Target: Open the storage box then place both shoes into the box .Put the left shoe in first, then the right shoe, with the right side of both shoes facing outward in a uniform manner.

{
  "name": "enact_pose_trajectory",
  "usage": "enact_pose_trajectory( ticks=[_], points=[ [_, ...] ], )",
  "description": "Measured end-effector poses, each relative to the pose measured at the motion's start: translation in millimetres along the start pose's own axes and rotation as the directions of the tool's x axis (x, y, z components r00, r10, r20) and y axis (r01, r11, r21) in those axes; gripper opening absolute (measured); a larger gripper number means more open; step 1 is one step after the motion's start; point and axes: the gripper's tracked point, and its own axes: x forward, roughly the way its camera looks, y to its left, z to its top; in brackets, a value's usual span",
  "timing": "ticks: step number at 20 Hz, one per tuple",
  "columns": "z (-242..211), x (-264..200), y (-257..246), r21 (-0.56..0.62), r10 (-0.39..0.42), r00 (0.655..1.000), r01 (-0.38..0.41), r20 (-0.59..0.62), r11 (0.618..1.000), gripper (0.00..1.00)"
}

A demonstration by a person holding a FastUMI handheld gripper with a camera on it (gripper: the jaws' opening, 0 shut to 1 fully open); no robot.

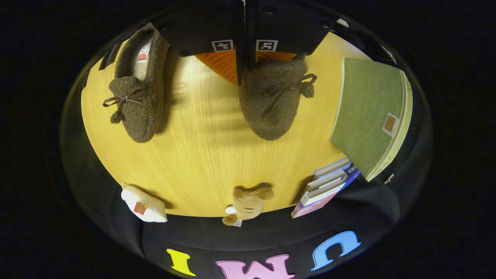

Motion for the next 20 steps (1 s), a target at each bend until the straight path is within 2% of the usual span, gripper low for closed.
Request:
enact_pose_trajectory(
  ticks=[7, 14, 20],
  points=[
    [63.7, -59.6, 42.0, 0.089, 0.03, 0.997, -0.037, 0.078, 0.995, 0.07],
    [114.0, -97.6, 141.5, 0.095, 0.192, 0.973, -0.204, 0.127, 0.974, 0.06],
    [128.0, -100.3, 217.9, 0.057, 0.272, 0.957, -0.279, 0.105, 0.959, 0.06]
  ],
)
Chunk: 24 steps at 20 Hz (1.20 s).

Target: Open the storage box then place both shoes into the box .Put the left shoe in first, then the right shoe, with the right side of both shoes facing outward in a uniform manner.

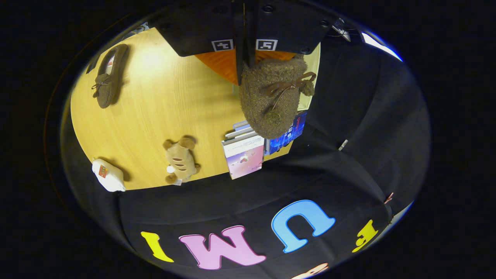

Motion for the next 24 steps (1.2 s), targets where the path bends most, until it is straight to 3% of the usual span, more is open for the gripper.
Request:
enact_pose_trajectory(
  ticks=[4, 11, 17, 21, 23, 24],
  points=[
    [-15.4, 25.9, 44.5, 0.001, 0.021, 0.999, -0.021, -0.046, 1.0, 0.06],
    [-61.5, 82.5, 92.2, -0.004, -0.017, 0.991, 0.017, -0.131, 1.0, 0.07],
    [-84.1, 123.0, 94.6, -0.023, -0.095, 0.983, 0.092, -0.157, 0.995, 0.09],
    [-98.6, 134.0, 98.7, 0.018, -0.081, 0.977, 0.086, -0.195, 0.996, 0.1],
    [-111.7, 134.6, 111.8, 0.031, -0.03, 0.969, 0.038, -0.244, 0.999, 0.18],
    [-119.1, 133.3, 113.5, 0.021, -0.023, 0.964, 0.03, -0.265, 0.999, 0.34]
  ],
)
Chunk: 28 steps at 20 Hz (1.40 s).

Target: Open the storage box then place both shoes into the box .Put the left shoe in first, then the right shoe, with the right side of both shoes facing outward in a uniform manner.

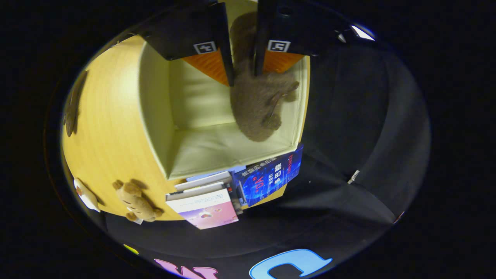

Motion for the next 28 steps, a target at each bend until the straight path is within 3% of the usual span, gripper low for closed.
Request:
enact_pose_trajectory(
  ticks=[4, 9, 14, 20, 28],
  points=[
    [-15.6, -8.6, 20.2, -0.058, 0.085, 0.996, -0.086, -0.024, 0.995, 1.0],
    [-10.1, -47.5, 5.0, -0.177, 0.113, 0.992, -0.103, 0.047, 0.979, 0.99],
    [22.8, -109.8, -51.1, -0.293, 0.109, 0.972, -0.045, 0.206, 0.955, 0.99],
    [51.3, -183.1, -168.8, -0.305, 0.03, 0.931, 0.089, 0.364, 0.948, 0.99],
    [36.8, -237.6, -347.2, -0.253, -0.15, 0.904, 0.266, 0.399, 0.93, 0.99]
  ],
)
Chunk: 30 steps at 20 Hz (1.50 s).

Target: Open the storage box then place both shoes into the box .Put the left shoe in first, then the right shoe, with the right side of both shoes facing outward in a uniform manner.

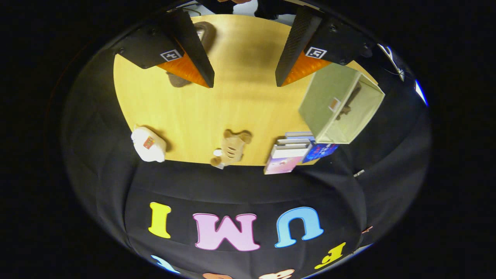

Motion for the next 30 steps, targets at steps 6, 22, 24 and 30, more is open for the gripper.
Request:
enact_pose_trajectory(
  ticks=[6, 22, 24, 30],
  points=[
    [-74.1, 6.5, -102.0, 0.003, -0.126, 0.985, 0.128, -0.121, 0.992, 0.99],
    [-149.9, 85.5, -159.8, 0.191, -0.126, 0.929, 0.202, -0.349, 0.96, 0.28],
    [-147.6, 82.4, -161.9, 0.178, -0.161, 0.923, 0.234, -0.35, 0.956, 0.11],
    [-106.6, 58.3, -110.8, 0.33, -0.098, 0.952, 0.196, -0.291, 0.923, 0.07]
  ],
)
